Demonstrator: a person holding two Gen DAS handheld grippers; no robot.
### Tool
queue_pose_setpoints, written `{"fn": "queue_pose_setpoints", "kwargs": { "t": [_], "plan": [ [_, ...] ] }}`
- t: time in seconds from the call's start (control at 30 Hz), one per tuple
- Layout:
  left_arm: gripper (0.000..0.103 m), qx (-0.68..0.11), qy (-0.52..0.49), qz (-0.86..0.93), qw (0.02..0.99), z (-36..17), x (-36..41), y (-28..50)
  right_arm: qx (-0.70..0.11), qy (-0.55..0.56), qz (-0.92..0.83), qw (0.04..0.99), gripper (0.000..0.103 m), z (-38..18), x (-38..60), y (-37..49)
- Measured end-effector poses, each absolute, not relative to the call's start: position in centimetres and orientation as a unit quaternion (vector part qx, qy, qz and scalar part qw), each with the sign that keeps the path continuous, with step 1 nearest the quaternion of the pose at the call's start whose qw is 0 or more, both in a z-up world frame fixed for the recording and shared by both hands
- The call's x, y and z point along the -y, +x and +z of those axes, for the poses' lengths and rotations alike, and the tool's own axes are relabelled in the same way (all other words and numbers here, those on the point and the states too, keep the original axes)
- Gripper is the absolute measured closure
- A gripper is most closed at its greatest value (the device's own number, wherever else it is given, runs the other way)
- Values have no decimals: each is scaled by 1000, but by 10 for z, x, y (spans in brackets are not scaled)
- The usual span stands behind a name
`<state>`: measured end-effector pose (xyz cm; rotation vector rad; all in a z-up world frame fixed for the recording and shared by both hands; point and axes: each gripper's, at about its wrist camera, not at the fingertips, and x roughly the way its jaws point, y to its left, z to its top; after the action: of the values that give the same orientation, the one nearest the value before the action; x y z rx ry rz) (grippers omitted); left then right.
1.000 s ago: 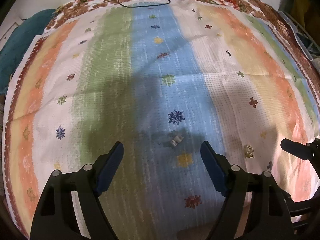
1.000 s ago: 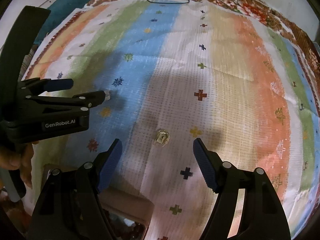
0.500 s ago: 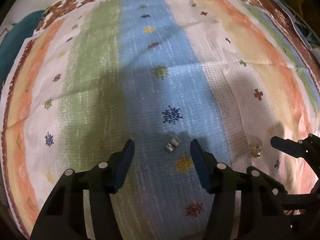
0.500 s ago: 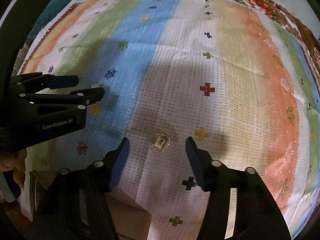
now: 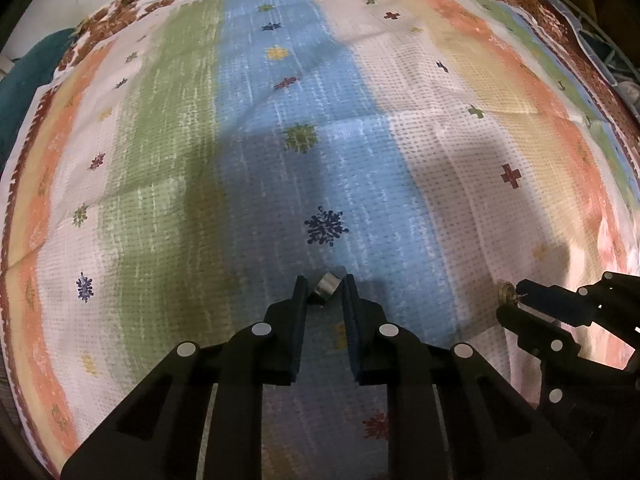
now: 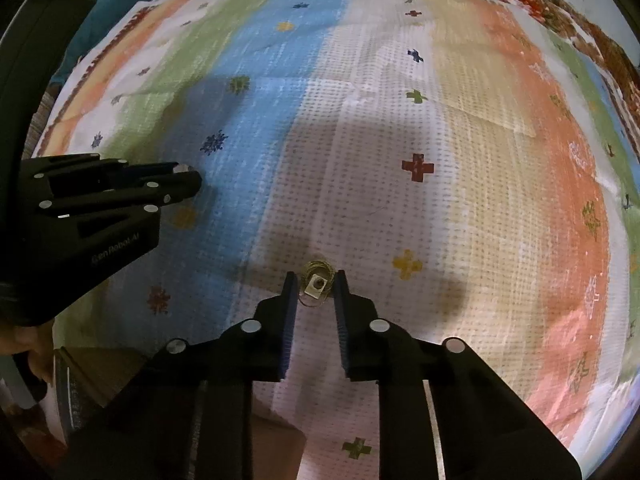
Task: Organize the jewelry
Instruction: 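Close left tool on silver charm while right tool closes on gold charm, then carry silver charm in left tool to tin while right tool carries gold charm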
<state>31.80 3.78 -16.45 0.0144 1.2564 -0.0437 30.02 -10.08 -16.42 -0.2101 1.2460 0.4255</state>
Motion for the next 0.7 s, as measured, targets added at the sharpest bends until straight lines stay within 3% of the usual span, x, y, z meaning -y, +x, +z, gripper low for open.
{"fn": "queue_pose_setpoints", "kwargs": {
  "t": [0.7],
  "plan": [
    [86, -553, -26, -18, 833, -118, -50, 298, -544, -92, 213, 806, 93, -132, 99, 288]
  ]
}}
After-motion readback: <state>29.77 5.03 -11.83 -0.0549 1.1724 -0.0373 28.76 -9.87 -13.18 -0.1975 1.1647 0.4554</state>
